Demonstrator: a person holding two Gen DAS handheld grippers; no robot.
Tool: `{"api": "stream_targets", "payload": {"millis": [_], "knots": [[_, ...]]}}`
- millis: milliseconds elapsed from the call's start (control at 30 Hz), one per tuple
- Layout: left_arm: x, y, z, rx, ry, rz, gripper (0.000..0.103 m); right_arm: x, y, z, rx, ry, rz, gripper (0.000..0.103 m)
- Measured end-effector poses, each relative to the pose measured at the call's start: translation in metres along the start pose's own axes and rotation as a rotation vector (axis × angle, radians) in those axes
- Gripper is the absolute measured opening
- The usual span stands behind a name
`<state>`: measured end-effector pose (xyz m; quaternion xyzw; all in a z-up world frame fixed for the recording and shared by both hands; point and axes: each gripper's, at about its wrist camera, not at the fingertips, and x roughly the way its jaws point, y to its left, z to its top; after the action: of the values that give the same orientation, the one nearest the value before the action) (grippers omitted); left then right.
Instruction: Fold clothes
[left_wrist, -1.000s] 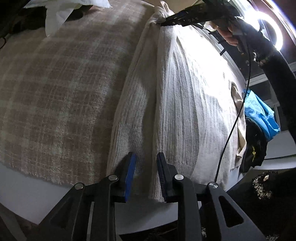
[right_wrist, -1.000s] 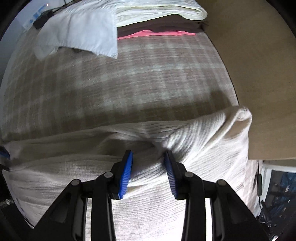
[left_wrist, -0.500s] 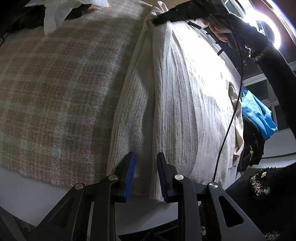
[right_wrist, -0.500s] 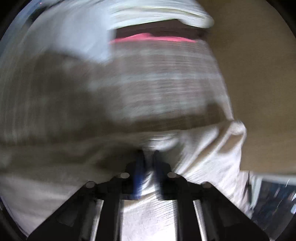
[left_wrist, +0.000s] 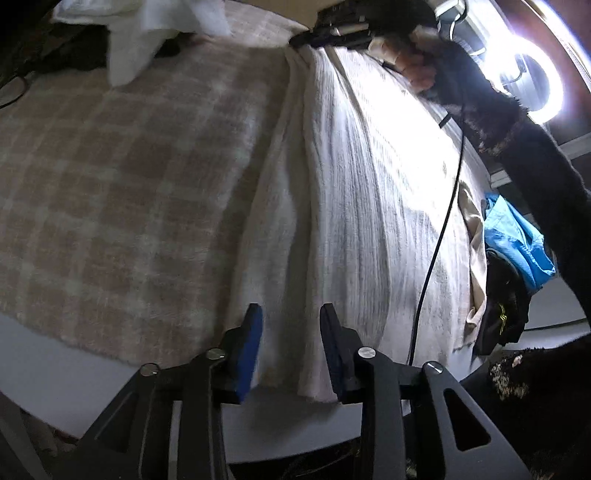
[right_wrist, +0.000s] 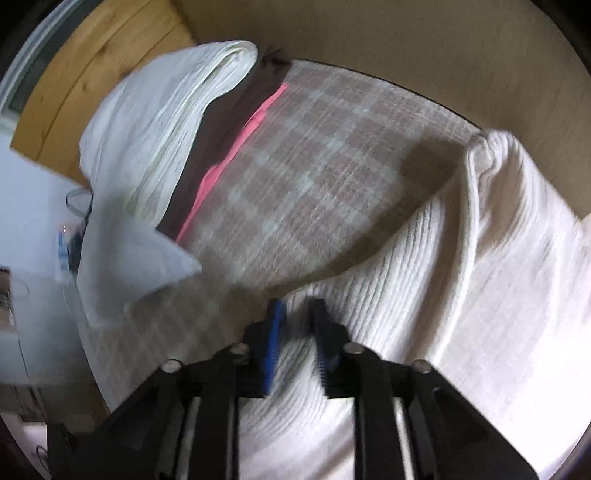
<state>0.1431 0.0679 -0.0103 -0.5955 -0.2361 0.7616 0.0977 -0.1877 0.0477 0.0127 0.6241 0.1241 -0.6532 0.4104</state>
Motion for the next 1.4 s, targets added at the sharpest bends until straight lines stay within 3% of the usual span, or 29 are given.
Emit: {"api": "stream_targets", "payload": {"millis": [67, 133, 167, 200, 233, 300, 367, 433, 500, 533, 600, 667, 733, 767, 800, 967, 1067, 1167, 1200, 1233, 1267, 1300, 1400], "knots": [[0.01, -0.008, 0.002, 0.04, 0.009, 0.024, 0.033, -0.019, 0.001, -0.003, -0.02, -0.025, 0.017, 0.031], [0.014, -0.015, 0.002, 0.078, -0.002, 0.049, 0.028, -0.052, -0.013, -0.005, -0.01, -0.126, 0.058, 0.037], [0.015, -0.015, 0.003, 0.077, -0.007, 0.055, 0.024, -0.067, -0.025, -0.005, 0.003, -0.179, 0.07, 0.042], [0.015, -0.014, 0.005, 0.073, -0.012, 0.06, 0.009, -0.078, -0.036, -0.006, 0.035, -0.226, 0.041, 0.042], [0.016, -0.012, 0.006, 0.062, -0.014, 0.057, 0.003, -0.078, -0.046, -0.011, 0.07, -0.23, 0.012, 0.042], [0.015, -0.009, 0.007, 0.046, -0.021, 0.038, 0.0, -0.076, -0.067, -0.02, 0.141, -0.23, -0.047, 0.042], [0.011, -0.012, 0.007, 0.058, -0.032, 0.053, 0.0, -0.059, -0.085, -0.015, 0.189, -0.206, -0.033, 0.042], [0.004, -0.013, 0.008, 0.061, -0.044, 0.074, 0.0, -0.037, -0.099, -0.01, 0.216, -0.182, -0.026, 0.041], [-0.006, -0.011, 0.008, 0.058, -0.062, 0.11, 0.0, -0.02, -0.095, -0.009, 0.184, -0.184, -0.078, 0.022], [-0.01, -0.007, 0.007, 0.043, -0.066, 0.137, 0.0, -0.02, -0.097, -0.012, 0.149, -0.207, -0.133, 0.017], [-0.017, 0.0, 0.002, 0.014, -0.072, 0.169, 0.0, -0.028, -0.085, -0.004, 0.081, -0.192, -0.21, 0.017], [-0.024, 0.003, -0.003, -0.006, -0.079, 0.168, 0.009, -0.038, -0.076, 0.001, 0.074, -0.171, -0.293, 0.022], [-0.028, 0.003, -0.007, -0.008, -0.092, 0.17, 0.04, -0.057, -0.064, -0.004, 0.072, -0.2, -0.274, 0.026], [-0.028, 0.0, -0.009, 0.004, -0.101, 0.174, 0.046, -0.058, -0.061, -0.007, 0.06, -0.197, -0.221, 0.039], [-0.026, -0.002, -0.009, 0.016, -0.101, 0.183, 0.049, -0.058, -0.049, -0.006, 0.046, -0.183, -0.168, 0.05], [-0.001, -0.017, -0.011, 0.087, -0.06, 0.267, 0.049, -0.039, 0.001, -0.007, -0.027, -0.106, -0.223, 0.052], [0.006, -0.025, -0.016, 0.132, -0.059, 0.286, 0.046, -0.021, 0.013, -0.004, -0.044, -0.08, -0.314, 0.052], [0.011, -0.035, -0.02, 0.167, -0.066, 0.296, 0.022, -0.004, 0.014, -0.001, -0.066, -0.058, -0.415, 0.052], [0.012, -0.037, -0.021, 0.173, -0.069, 0.292, 0.012, 0.001, 0.009, -0.002, -0.057, -0.055, -0.405, 0.05], [0.014, -0.04, -0.021, 0.176, -0.073, 0.293, 0.007, 0.002, 0.005, -0.003, -0.044, -0.061, -0.381, 0.045], [0.017, -0.047, -0.024, 0.182, -0.08, 0.295, 0.007, 0.003, 0.001, -0.003, -0.03, -0.068, -0.356, 0.027], [0.015, -0.049, -0.025, 0.187, -0.087, 0.288, 0.006, 0.002, -0.002, -0.003, -0.017, -0.073, -0.337, 0.02], [-0.002, -0.049, -0.025, 0.187, -0.121, 0.239, 0.005, -0.009, -0.014, -0.006, 0.038, -0.111, -0.253, 0.016]]}}
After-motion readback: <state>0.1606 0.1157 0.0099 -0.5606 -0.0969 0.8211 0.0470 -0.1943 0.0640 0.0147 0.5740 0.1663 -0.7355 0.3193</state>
